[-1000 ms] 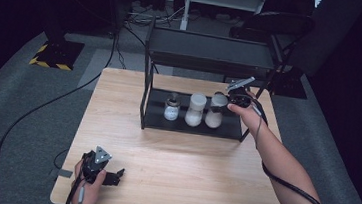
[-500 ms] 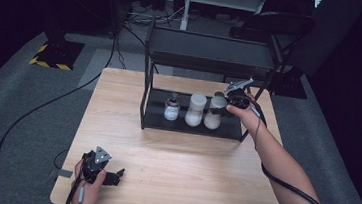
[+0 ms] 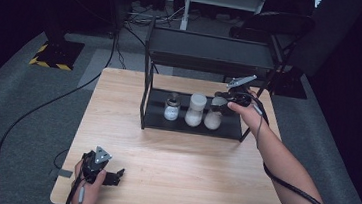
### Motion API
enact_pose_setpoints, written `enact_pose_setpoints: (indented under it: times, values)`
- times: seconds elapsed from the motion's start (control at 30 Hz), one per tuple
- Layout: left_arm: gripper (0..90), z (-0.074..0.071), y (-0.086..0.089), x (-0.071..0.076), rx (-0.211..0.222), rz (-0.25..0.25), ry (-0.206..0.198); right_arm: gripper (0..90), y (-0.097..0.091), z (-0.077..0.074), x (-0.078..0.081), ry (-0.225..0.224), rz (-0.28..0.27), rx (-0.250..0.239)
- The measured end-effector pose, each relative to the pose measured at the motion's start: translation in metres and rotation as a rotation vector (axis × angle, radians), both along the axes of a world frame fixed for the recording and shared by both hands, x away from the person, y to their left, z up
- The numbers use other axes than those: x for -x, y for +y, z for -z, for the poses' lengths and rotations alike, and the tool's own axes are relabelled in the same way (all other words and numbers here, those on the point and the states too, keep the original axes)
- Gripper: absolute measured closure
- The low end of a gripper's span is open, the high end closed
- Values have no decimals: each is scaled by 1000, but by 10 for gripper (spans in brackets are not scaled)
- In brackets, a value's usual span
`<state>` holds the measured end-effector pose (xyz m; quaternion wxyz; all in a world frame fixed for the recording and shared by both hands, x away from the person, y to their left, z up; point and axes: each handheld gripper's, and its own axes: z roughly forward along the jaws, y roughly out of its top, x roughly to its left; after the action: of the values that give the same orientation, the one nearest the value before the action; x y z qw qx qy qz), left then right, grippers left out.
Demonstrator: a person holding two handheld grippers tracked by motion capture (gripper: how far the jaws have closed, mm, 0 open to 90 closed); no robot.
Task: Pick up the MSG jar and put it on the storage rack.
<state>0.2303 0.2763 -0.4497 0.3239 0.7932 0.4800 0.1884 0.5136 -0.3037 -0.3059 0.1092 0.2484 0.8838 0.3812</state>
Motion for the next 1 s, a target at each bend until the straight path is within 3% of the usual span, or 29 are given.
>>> enact_pose_setpoints:
  times: [0.17,1.0]
  values:
    - [3,0,0,0,1,-1,0,95,0,-8,10,-28,10,2]
    - [3,0,1,-1,1,6,0,71,-22,-52,79,-117,1,-21]
